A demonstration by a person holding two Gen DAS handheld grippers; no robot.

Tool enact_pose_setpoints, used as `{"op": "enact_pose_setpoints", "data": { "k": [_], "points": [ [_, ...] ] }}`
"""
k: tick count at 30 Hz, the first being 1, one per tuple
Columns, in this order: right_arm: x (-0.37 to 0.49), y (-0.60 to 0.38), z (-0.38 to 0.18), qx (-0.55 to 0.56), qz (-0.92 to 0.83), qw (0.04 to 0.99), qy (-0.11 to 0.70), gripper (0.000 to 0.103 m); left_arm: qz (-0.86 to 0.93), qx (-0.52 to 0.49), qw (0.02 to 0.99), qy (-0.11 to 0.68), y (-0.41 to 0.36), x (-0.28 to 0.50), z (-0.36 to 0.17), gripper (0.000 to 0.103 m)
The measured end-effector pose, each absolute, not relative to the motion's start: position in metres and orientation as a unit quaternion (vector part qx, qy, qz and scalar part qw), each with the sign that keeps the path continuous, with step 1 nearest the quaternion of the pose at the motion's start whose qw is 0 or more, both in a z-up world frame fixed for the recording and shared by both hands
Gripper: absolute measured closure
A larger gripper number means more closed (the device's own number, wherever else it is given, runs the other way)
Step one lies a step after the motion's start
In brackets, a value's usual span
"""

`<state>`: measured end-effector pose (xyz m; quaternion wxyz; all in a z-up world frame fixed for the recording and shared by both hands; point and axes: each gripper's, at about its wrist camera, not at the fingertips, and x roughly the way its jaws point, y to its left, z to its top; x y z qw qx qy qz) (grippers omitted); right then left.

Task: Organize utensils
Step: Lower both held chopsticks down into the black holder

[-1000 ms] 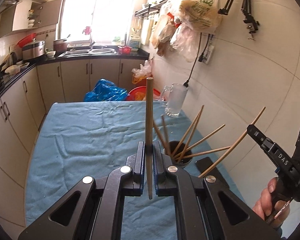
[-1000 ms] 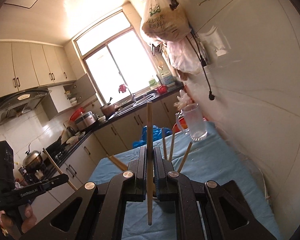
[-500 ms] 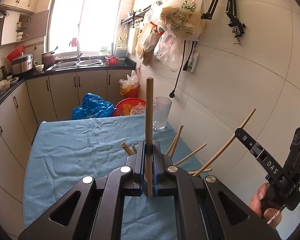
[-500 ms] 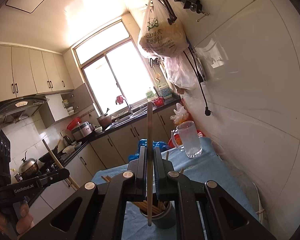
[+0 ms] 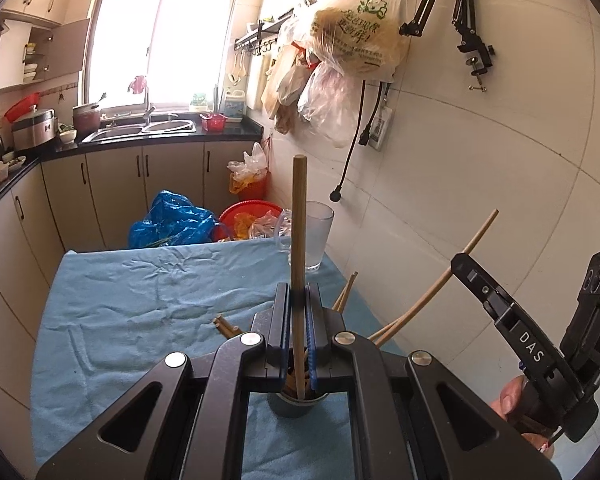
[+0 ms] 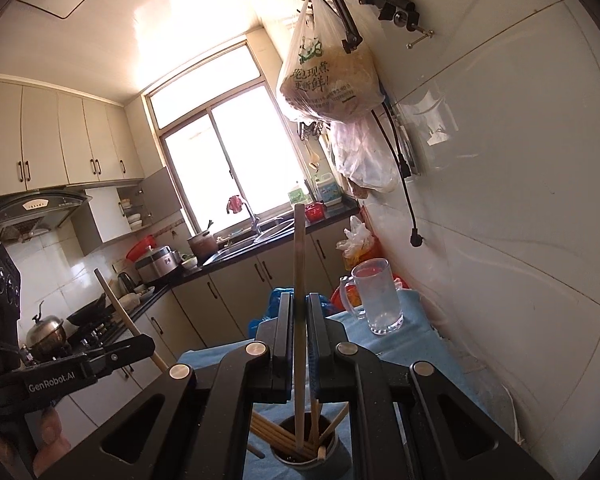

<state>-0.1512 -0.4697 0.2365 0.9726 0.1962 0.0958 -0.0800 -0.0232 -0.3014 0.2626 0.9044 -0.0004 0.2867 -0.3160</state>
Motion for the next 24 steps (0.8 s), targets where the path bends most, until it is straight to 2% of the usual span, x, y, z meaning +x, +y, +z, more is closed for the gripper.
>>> {"op": "enact_pose_setpoints", "data": {
  "k": [24],
  "points": [
    [-0.093,-0.469,0.179,0.170,-0.080,0.964,0.189,0.096,-0.308,0.008,0.890,0.337,-0.316,0.011,0.198,0.096]
  ]
}}
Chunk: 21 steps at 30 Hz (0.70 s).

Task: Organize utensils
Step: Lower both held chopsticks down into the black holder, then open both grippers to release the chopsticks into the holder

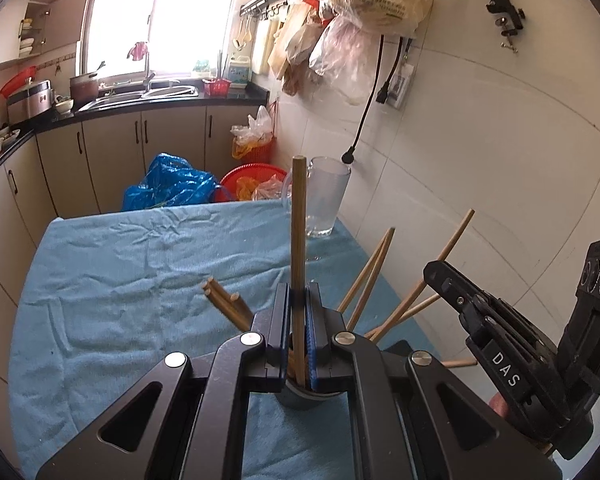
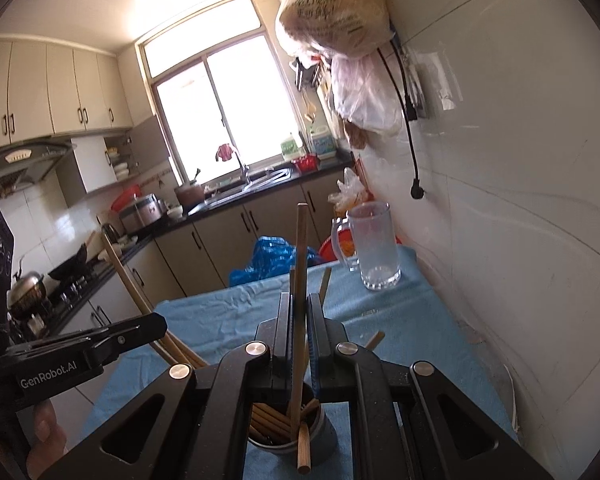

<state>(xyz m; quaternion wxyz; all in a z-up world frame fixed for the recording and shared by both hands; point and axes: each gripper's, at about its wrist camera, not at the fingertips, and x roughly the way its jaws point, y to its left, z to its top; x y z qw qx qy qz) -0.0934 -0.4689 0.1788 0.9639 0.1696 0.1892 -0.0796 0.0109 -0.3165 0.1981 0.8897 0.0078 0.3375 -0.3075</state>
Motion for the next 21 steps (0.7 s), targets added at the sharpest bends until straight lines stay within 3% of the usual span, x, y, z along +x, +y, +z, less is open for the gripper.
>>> {"op": "enact_pose_setpoints", "data": {
  "k": [9,12,16,21],
  "points": [
    [-0.094,-0.468,0.173,0.169,-0.073,0.960,0.210,0.093,-0.305,0.009,0.890,0.340,-0.312,0.011,0.194,0.096],
    [-0.099,-0.466,0.177,0.170,-0.074,0.962,0.203,0.085,-0.305,0.007,0.890,0.339,-0.309,0.009,0.196,0.095],
    [-0.103,-0.465,0.182,0.169,-0.077,0.963,0.196,0.082,-0.301,0.006,0.894,0.331,-0.307,0.006,0.199,0.079],
    [-0.112,-0.467,0.188,0.173,-0.084,0.964,0.183,0.072,-0.296,0.001,0.899,0.323,-0.302,0.002,0.203,0.073]
  ]
}}
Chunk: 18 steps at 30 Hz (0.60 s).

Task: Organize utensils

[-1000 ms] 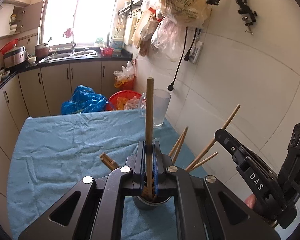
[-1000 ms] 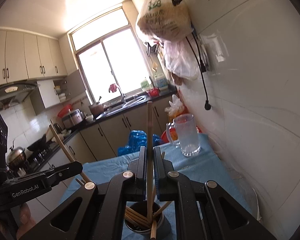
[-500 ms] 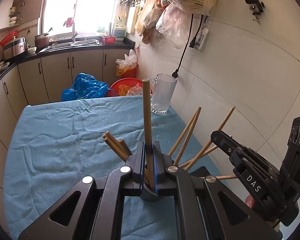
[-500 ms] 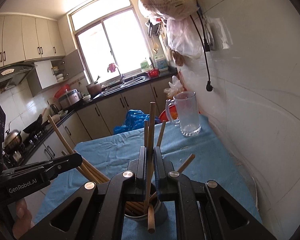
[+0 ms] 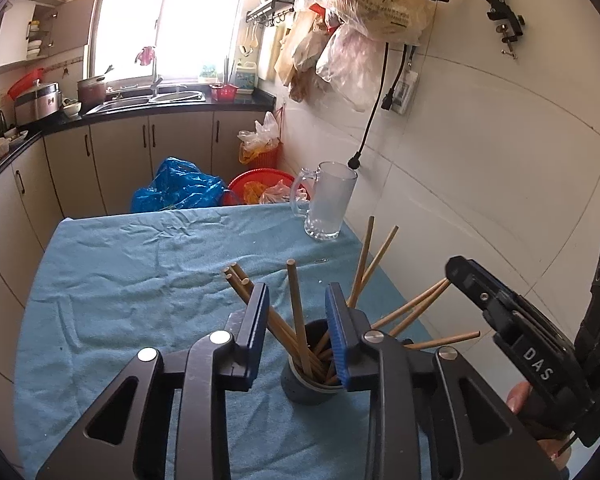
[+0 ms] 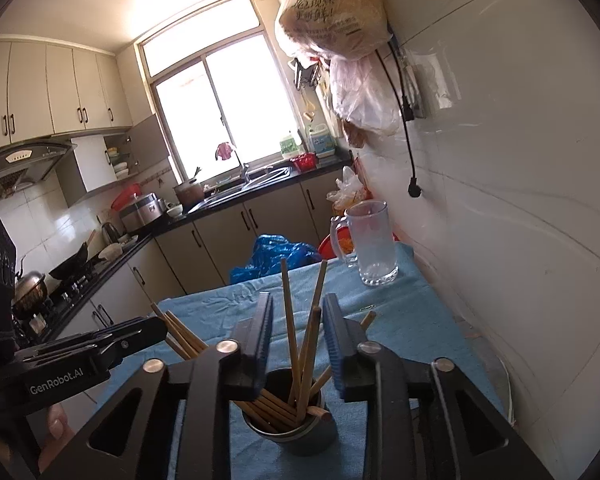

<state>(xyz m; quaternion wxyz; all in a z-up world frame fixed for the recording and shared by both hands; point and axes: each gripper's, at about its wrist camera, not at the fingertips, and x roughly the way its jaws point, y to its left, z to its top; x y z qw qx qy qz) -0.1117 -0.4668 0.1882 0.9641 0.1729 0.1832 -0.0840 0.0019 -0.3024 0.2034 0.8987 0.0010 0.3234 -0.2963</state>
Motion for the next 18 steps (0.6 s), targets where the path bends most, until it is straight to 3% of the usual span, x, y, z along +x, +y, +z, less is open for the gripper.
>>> {"op": "enact_pose_setpoints", "data": {
  "k": [3,5,7,11,14,18],
  "points": [
    [-0.118,-0.467,0.193,0.174,-0.089,0.965,0.175,0.064,-0.288,-0.004,0.904,0.316,-0.298,0.000,0.207,0.062],
    [-0.125,-0.467,0.197,0.171,-0.099,0.966,0.167,0.043,-0.275,-0.007,0.912,0.303,-0.292,-0.004,0.209,0.054],
    [-0.131,-0.468,0.200,0.168,-0.110,0.967,0.158,0.030,-0.263,-0.008,0.919,0.292,-0.287,-0.008,0.212,0.044],
    [-0.141,-0.469,0.205,0.154,-0.142,0.966,0.152,0.014,-0.232,-0.021,0.934,0.271,-0.274,-0.013,0.213,0.022],
    [-0.146,-0.468,0.205,0.145,-0.170,0.962,0.155,0.009,-0.199,-0.025,0.946,0.256,-0.262,-0.018,0.208,0.013],
    [-0.151,-0.466,0.194,0.127,-0.215,0.951,0.183,0.006,-0.168,-0.011,0.952,0.255,-0.253,-0.022,0.195,0.011]
  ]
}}
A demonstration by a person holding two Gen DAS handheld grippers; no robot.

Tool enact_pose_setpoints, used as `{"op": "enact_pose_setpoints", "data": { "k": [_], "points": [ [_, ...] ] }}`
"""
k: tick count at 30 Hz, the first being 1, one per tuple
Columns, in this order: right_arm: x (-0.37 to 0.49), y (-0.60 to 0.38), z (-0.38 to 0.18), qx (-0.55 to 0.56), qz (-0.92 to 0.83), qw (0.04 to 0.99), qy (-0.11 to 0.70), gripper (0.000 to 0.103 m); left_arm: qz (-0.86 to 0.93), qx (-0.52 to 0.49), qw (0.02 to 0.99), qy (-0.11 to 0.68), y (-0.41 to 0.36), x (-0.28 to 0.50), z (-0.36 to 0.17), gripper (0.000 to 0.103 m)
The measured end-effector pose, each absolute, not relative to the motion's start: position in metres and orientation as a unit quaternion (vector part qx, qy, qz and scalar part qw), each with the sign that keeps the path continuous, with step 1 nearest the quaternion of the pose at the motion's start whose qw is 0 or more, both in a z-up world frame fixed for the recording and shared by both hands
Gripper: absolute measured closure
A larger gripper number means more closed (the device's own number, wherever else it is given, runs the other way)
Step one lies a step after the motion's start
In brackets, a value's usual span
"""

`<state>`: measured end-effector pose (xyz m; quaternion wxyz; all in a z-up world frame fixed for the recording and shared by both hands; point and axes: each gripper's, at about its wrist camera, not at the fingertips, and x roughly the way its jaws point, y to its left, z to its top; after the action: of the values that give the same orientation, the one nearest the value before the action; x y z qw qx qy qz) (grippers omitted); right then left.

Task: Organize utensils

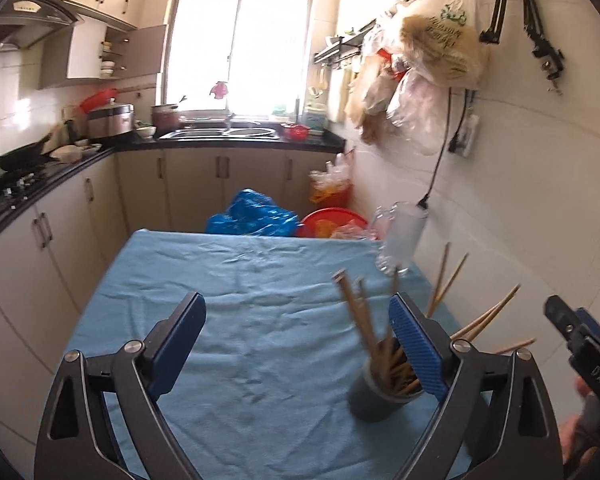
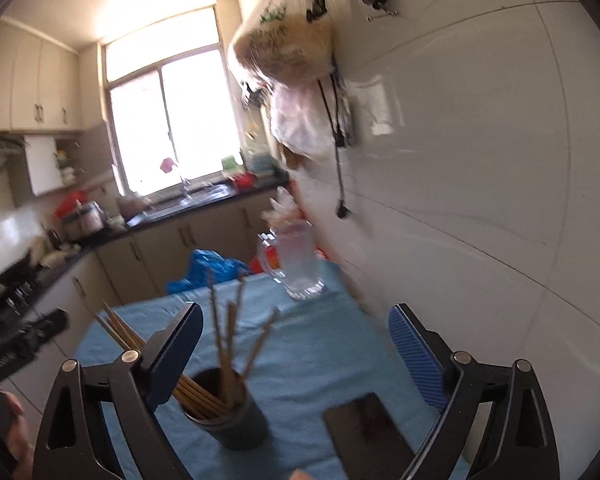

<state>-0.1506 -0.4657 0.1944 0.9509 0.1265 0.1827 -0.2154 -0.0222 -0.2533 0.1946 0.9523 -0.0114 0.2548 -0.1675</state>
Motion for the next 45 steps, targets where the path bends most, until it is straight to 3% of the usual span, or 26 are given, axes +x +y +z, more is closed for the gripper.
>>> {"op": "enact_pose_setpoints", "data": {
  "k": [20,45],
  "points": [
    [-0.175,-0.410,0.142,0.056,-0.256,0.931,0.253,0.006,-0.125,0.034,0.940,0.317,-0.204,-0.063,0.133,0.005],
    [-0.176,-0.369,0.087,0.052,-0.255,0.910,0.322,0.006,-0.091,0.096,0.922,0.364,-0.192,-0.080,0.078,0.004]
  ]
}}
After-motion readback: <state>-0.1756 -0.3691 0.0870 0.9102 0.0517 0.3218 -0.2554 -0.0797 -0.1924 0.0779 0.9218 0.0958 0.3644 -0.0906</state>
